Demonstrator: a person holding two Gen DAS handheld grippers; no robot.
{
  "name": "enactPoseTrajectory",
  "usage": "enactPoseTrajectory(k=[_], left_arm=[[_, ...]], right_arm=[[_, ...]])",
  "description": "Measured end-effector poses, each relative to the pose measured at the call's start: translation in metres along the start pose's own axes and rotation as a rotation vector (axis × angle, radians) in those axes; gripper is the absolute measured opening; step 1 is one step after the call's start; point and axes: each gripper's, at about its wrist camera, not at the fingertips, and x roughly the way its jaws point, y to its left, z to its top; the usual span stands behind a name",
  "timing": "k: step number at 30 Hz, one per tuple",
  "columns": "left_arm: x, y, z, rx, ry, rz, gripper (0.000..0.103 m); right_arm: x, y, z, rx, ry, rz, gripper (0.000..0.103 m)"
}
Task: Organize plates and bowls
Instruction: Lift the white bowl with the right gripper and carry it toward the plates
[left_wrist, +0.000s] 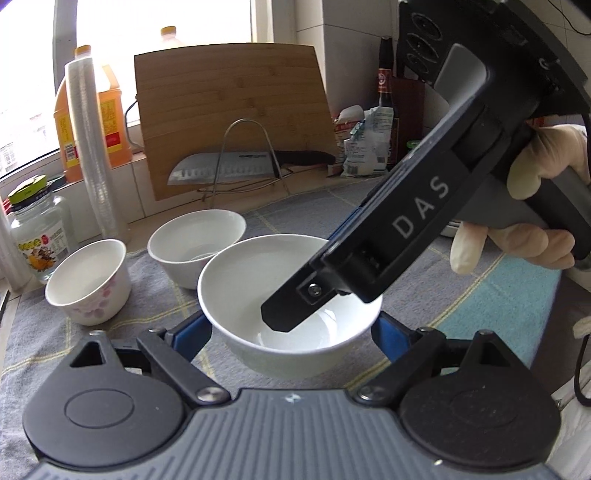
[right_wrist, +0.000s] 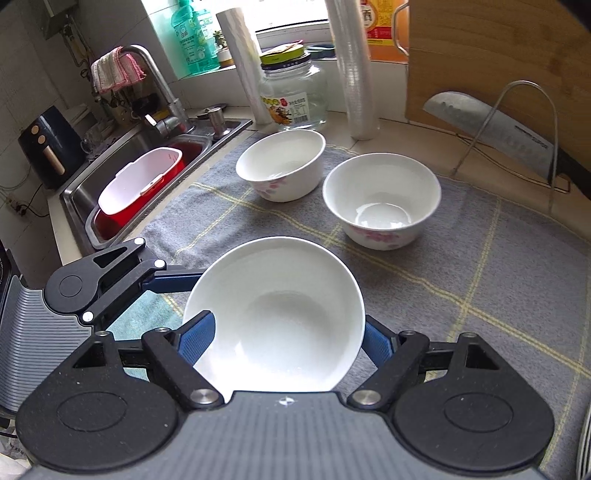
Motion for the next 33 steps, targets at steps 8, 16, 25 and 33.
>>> enactPoseTrajectory(k=[8, 16, 25, 33], left_arm=[[0.034, -0.034, 0.013, 0.03, -0.005, -0.103, 0.092], [0.06, -0.044, 0.016, 0.041, 0.011, -0.159, 0.092], [0.072, -0.044, 0.013, 0.021, 0.028, -0.175, 0.093], [0.067, -0.04, 0.011, 0.019, 0.006, -0.164, 0.102]], right_arm=[[-0.027, -0.043, -0.023, 0.078, -0.011, -0.082, 0.088], [-0.031, -0.07, -0.037, 0.133, -0.021, -0.134, 0.088], [-0.023, -0.078, -0.043, 0.146, -0.015, -0.154, 0.088], [-0.024, -0.077, -0.042, 0.133, -0.037, -0.186, 0.103]])
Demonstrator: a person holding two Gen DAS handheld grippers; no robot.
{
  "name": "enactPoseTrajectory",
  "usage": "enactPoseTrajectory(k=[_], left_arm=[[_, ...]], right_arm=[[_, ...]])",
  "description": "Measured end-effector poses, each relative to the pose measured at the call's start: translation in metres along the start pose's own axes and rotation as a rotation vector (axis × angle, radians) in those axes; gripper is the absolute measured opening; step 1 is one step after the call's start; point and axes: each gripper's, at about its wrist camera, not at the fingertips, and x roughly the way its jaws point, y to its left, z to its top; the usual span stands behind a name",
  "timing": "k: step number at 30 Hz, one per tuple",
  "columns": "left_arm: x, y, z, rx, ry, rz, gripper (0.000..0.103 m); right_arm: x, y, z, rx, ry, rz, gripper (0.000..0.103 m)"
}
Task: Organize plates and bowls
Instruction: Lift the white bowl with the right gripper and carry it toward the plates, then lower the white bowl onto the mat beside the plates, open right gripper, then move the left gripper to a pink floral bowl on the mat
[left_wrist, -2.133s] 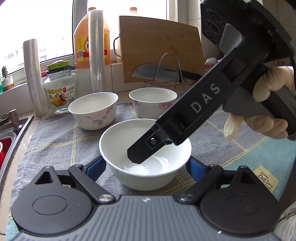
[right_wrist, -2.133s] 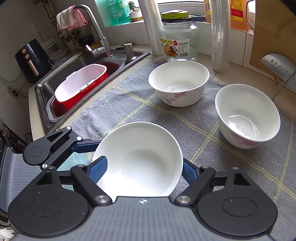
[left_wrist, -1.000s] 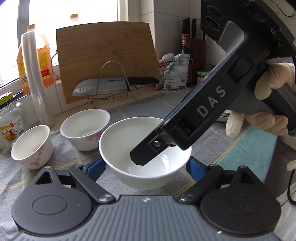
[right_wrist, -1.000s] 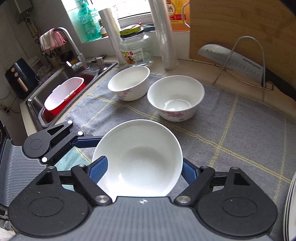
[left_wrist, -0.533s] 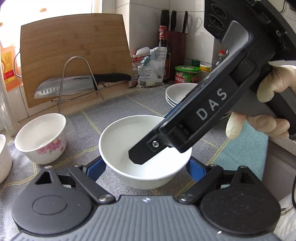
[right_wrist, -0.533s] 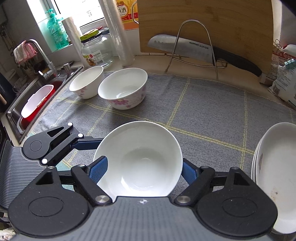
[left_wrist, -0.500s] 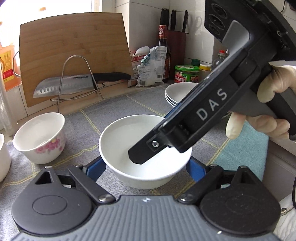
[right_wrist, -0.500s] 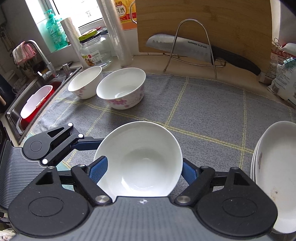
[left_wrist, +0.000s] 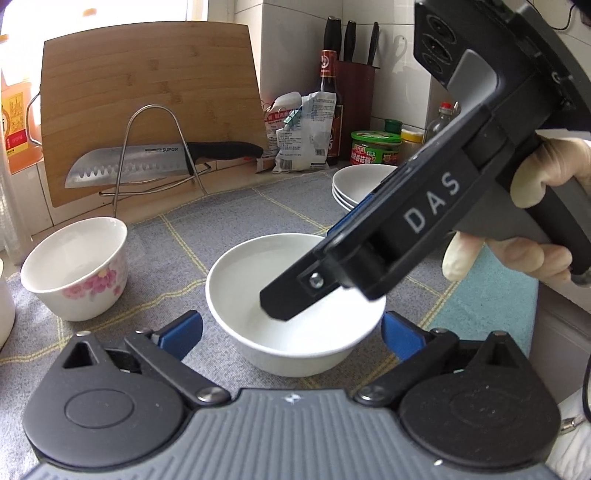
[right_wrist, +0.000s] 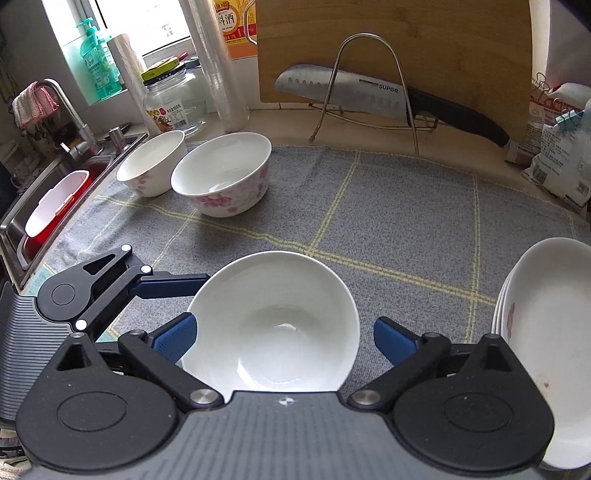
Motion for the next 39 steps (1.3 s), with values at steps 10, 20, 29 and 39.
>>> enactPoseTrajectory(k=[10, 20, 29, 39], left_arm=[[-0.045, 0.028, -0.008, -0.097, -0.007, 0.147, 0.102], [-0.068, 0.069, -0.005, -0.146, -0.005, 0.286, 0.102], [-0.073, 0.098, 0.009, -0.135, -0.01, 0.314, 0.102], [-0.028, 0.144, 0.064, -0.17, 0.061, 0.225, 0.102]], right_arm=[[-0.017, 0.008, 0.002, -0.037, -0.082, -0.084, 0.103], [-0.005, 0.031, 0.014, -0.101, -0.126, -0.094, 0.103], [0.009, 0.05, 0.028, -0.189, -0.133, -0.104, 0.103], [0.035, 0.069, 0.055, -0.248, -0.149, -0.107, 0.103]])
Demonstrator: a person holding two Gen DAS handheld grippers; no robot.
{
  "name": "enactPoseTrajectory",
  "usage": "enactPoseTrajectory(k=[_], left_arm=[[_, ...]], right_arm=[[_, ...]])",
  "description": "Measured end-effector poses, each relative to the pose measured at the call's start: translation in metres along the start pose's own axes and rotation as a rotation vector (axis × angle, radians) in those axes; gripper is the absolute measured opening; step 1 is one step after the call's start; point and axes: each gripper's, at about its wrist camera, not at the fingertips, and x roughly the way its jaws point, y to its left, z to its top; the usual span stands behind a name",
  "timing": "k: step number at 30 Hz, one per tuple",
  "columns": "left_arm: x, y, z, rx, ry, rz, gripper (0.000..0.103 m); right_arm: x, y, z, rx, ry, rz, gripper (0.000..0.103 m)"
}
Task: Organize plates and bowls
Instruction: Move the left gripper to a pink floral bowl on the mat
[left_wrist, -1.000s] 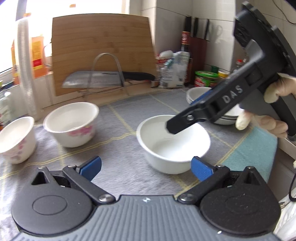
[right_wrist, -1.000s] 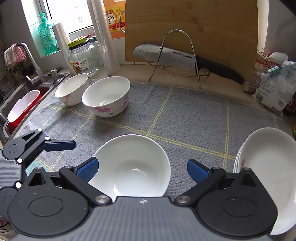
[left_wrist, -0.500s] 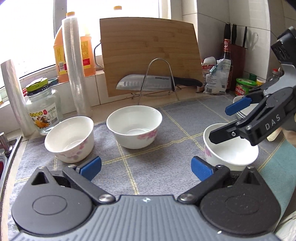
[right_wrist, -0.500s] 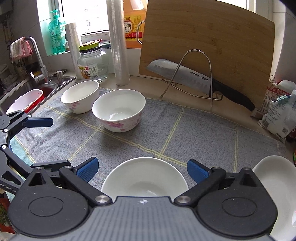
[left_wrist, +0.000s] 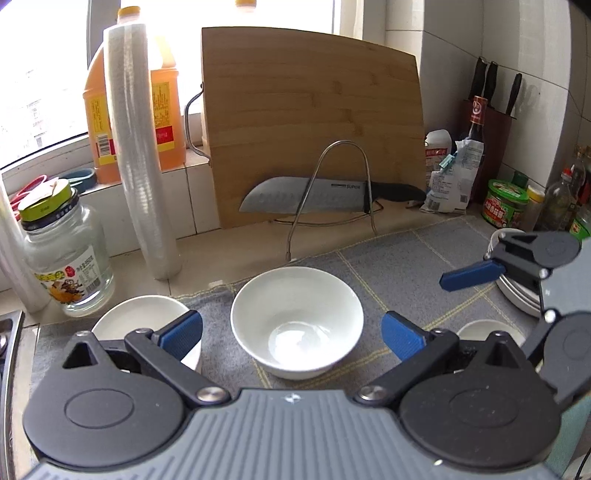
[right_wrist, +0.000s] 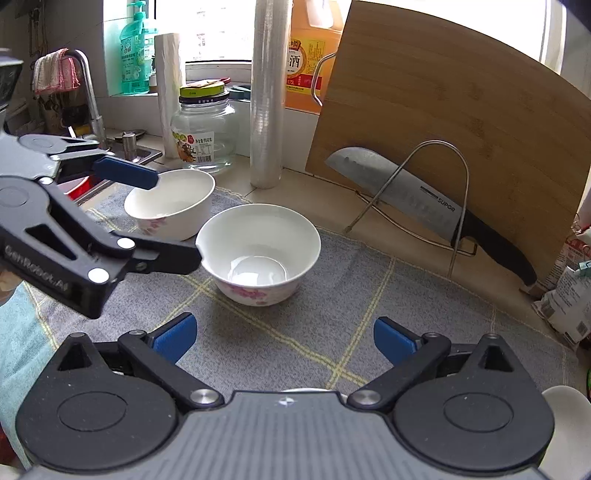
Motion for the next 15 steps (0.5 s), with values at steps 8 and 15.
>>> enactPoseTrajectory(k=[8, 15], left_arm=[[0.059, 0.011, 0.028, -0.011, 0.148, -0.042, 0.102], [0.084, 0.018, 0.032, -0.041, 0.221, -0.118, 0.102]], right_arm=[[0.024, 0.018, 0.01, -0.075, 0.012, -0.064, 0.103], [0.042, 0.026, 0.021, -0.101, 0.035, -0.067, 0.102]])
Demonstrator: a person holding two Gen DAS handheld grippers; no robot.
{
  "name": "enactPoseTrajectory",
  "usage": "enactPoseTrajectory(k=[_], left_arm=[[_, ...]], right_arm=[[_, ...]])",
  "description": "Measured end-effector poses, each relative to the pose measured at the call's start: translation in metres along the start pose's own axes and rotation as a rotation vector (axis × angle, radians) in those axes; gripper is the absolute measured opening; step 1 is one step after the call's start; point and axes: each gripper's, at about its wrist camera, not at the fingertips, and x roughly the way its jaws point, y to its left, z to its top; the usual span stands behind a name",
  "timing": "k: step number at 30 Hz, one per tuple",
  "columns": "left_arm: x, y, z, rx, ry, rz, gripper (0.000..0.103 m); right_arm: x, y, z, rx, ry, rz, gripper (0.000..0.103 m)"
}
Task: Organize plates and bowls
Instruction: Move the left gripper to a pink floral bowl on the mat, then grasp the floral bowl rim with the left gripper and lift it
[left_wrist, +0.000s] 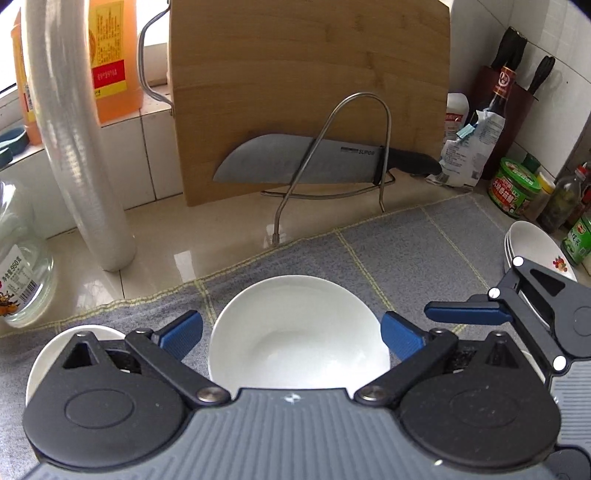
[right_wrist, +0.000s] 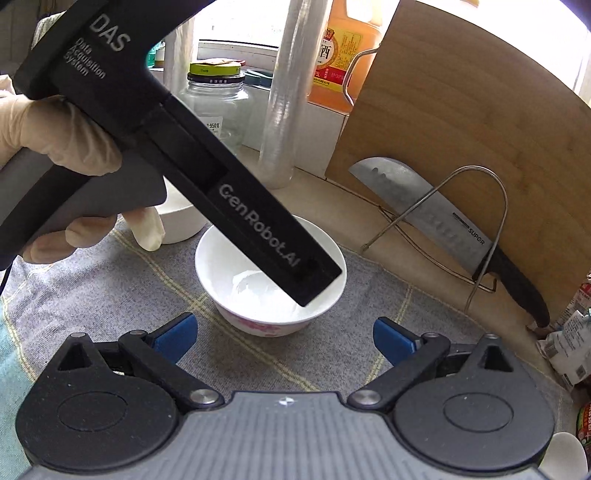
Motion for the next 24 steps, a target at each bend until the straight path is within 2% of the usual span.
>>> enactPoseTrajectory(k=[6, 15, 24], left_arm=[[0.012, 0.008, 0.003, -0.012, 0.046, -0.021, 0.101], [0.018, 0.011, 0.004, -0.008, 0.085, -0.045, 0.1], [0.02, 0.017, 0.0, -0.029, 0.105, -0.095, 0.094]], right_arm=[[0.016, 0.0, 0.006, 0.007, 0.035, 0.011, 0.096], [0.025, -0.002, 0.012, 0.02, 0.034, 0.049, 0.089], [0.031, -0.005, 0.014, 0.019, 0.034, 0.055, 0.088]])
